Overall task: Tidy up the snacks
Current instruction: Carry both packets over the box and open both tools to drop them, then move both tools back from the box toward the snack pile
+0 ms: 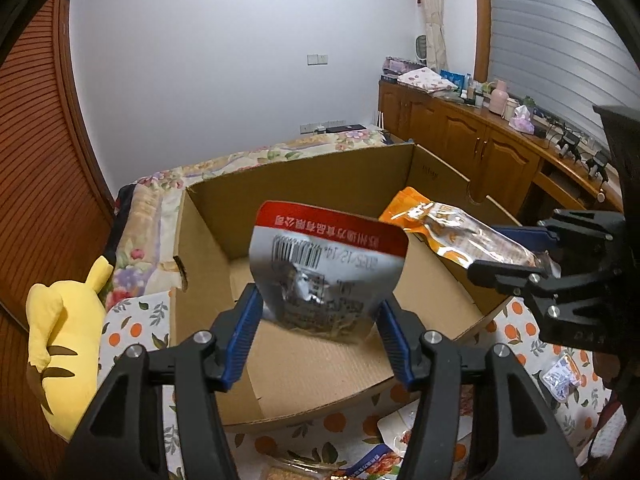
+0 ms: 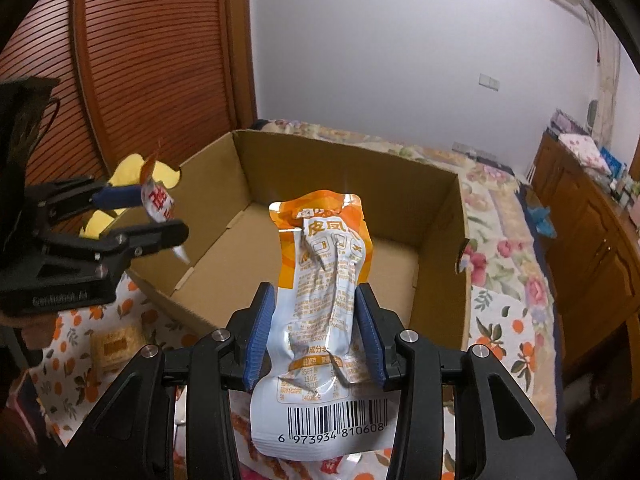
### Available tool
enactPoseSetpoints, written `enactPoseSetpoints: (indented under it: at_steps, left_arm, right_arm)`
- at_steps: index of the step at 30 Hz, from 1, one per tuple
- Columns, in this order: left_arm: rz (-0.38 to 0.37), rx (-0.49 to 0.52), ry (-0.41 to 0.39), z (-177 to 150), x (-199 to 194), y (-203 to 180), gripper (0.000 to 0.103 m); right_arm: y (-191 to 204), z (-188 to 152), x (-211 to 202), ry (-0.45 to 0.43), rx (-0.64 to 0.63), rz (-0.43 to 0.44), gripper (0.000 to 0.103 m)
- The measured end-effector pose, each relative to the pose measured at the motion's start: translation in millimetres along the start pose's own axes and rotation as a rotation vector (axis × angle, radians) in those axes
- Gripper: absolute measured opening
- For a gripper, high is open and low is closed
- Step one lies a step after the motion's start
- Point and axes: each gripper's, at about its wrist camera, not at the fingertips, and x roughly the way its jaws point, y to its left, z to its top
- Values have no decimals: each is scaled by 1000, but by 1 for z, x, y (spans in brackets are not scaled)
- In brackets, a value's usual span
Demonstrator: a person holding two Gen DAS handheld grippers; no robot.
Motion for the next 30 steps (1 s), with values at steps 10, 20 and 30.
enactPoseSetpoints:
  at_steps: [10,20,30]
  left_arm:
    - [-23,-20,3,-2,1,3,65]
    - [-38,-34,-30,-3,-7,5,76]
    - [-61,-28,-83,-8,-33,-6,77]
  right_arm:
    - [0,10,25,46,20,10,38]
    - [8,12,16,26,26,29,38]
    - [13,-11,-32,-39,0,62,42]
